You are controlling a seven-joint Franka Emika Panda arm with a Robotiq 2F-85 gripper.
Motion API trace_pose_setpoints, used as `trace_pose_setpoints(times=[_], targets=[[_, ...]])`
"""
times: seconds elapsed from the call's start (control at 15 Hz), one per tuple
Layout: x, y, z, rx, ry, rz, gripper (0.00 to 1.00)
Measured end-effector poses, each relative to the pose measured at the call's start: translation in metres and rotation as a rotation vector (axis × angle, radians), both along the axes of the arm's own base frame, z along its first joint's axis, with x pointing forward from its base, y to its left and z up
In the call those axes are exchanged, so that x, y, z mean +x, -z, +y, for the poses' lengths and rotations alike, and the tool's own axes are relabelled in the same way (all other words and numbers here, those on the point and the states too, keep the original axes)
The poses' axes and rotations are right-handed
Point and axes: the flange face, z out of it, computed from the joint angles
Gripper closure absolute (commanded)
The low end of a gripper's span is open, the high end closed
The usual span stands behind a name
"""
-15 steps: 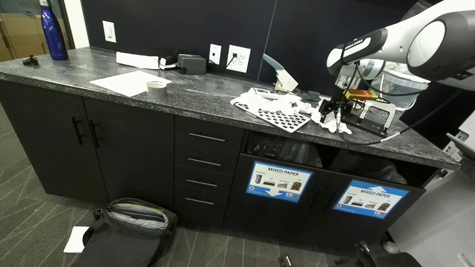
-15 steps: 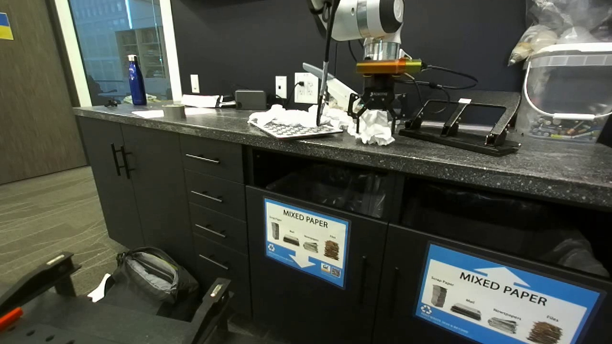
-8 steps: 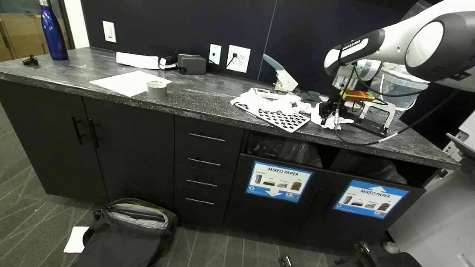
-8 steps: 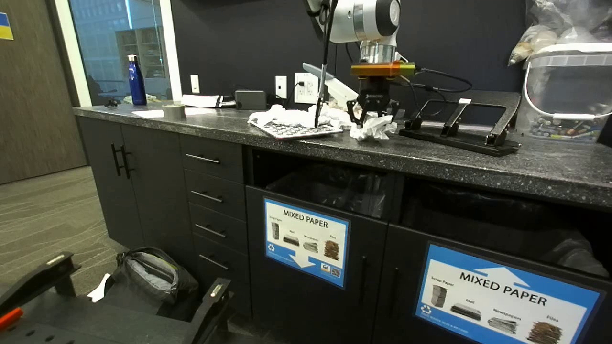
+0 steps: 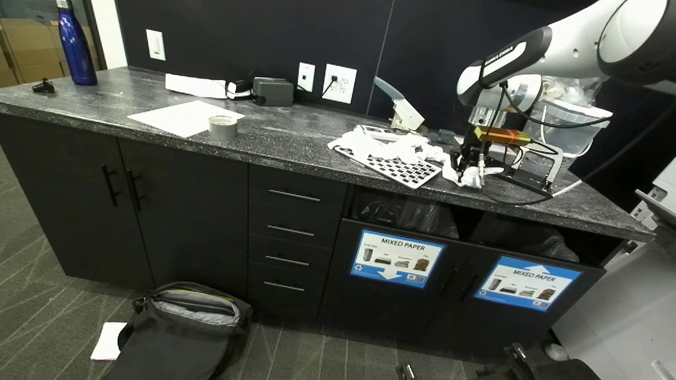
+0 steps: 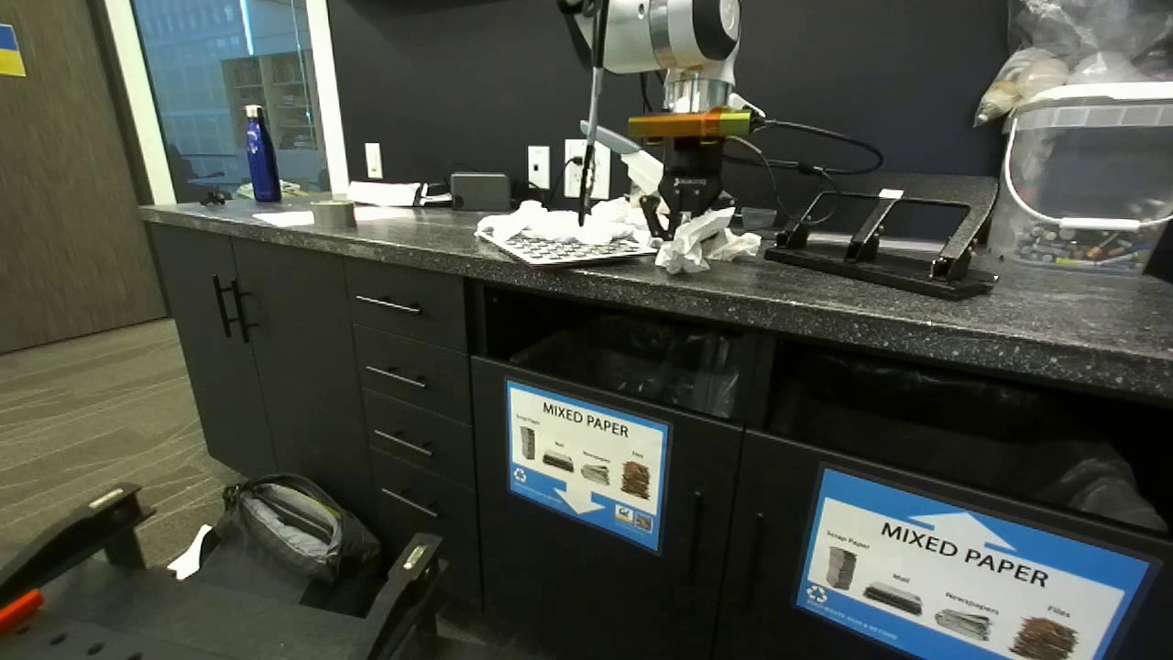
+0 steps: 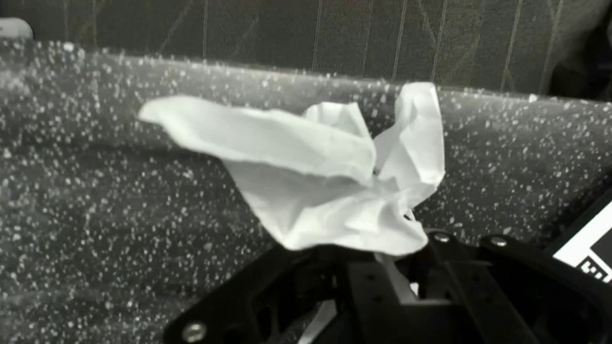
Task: Put all the white pieces of paper in the left bin
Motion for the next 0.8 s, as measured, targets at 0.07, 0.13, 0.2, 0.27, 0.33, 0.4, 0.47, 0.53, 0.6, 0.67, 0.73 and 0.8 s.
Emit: trace_pose_setpoints(times=[0.07, 0.13, 0.2, 0.27, 0.33, 0.4, 0.47, 0.53, 0.6, 0.67, 0.73, 0.8], targets=[[-0.007, -0.001, 0.004, -0.004, 0.026, 0.011, 0.84], [-0.015, -0.003, 0.008, -0.009, 0.05, 0.018, 0.85], [-0.022, -0.006, 0.012, -0.013, 0.074, 0.02, 0.85], [-0.03, -0.008, 0.017, -0.017, 0.093, 0.02, 0.85], [-0.038, -0.009, 0.021, -0.021, 0.105, 0.02, 0.85], [-0.046, -0.011, 0.026, -0.025, 0.112, 0.015, 0.84], [-0.053, -0.011, 0.031, -0.028, 0.115, 0.008, 0.85], [-0.062, -0.011, 0.038, -0.029, 0.112, -0.001, 0.84], [-0.071, -0.01, 0.045, -0.028, 0.106, -0.008, 0.86], [-0.08, -0.008, 0.053, -0.021, 0.094, -0.005, 0.87], [-0.091, -0.005, 0.063, -0.015, 0.083, 0.0, 0.87], [-0.102, -0.003, 0.073, -0.01, 0.07, 0.0, 0.88]])
